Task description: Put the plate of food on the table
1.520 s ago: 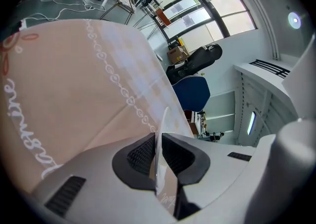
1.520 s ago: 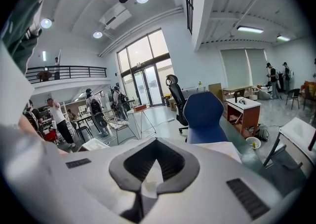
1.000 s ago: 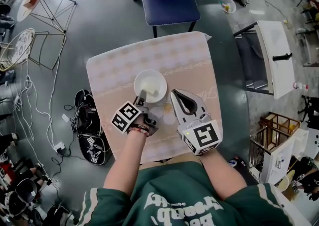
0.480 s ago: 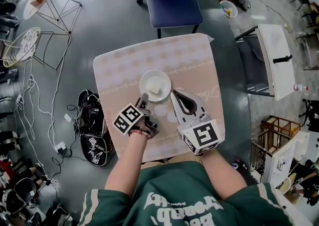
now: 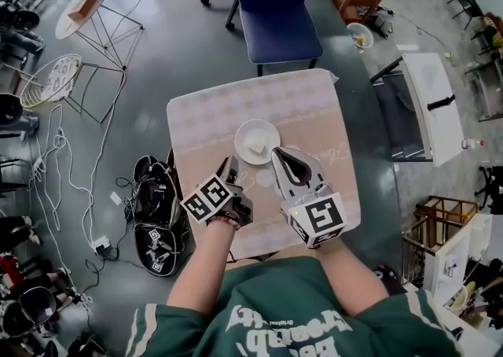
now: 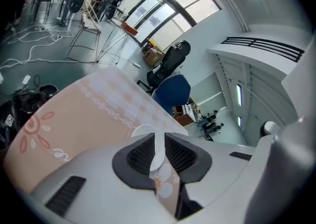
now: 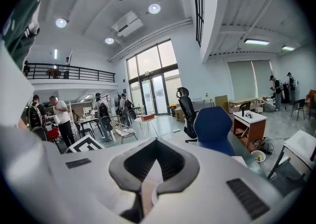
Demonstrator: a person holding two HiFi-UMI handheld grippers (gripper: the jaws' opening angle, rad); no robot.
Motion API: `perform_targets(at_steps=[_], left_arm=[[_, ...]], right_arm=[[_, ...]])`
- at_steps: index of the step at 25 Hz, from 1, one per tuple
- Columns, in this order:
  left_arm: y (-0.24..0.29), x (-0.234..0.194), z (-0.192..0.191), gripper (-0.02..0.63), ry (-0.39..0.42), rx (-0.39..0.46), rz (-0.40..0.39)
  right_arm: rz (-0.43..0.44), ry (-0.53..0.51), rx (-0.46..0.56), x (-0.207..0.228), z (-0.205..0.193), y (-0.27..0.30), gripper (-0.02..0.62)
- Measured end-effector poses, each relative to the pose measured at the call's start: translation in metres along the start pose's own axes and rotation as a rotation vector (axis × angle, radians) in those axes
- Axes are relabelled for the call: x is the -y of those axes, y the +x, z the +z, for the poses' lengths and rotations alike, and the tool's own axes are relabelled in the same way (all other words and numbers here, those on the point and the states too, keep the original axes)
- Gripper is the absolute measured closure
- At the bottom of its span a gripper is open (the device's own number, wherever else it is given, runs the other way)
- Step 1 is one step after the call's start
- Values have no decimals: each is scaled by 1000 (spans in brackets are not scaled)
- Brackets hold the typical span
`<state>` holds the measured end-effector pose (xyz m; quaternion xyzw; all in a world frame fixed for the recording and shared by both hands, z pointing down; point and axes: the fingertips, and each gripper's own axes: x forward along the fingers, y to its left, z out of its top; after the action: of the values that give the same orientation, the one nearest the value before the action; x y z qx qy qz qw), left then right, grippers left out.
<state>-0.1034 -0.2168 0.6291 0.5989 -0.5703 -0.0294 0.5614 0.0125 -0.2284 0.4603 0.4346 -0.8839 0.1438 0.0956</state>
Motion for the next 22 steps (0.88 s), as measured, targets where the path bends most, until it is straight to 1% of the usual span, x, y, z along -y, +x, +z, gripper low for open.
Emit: perform_targets(at_steps=[2,6,14,18,20,22], left_arm=[[-12,10,8,559,44,17,-32],[-36,32,25,595,116,55,-116],[-97,84,48,597,321,112,-301],[-134,110,55,597,472,161,-374],[-152,124,59,597,573,195,-407],[-170,139,62,597,695,234,-435]], right_arm=[[-6,-8,13,-8,7,-3,580],[-29,-26,43,-23,19,-11,580],[-73,-47,86,-51,35,-32,580],[-88,-62,96,-63,41,-44,580],[-91,-67,98,-69,45,-50,580],[-93,-72,103,-75,50,-56,580]])
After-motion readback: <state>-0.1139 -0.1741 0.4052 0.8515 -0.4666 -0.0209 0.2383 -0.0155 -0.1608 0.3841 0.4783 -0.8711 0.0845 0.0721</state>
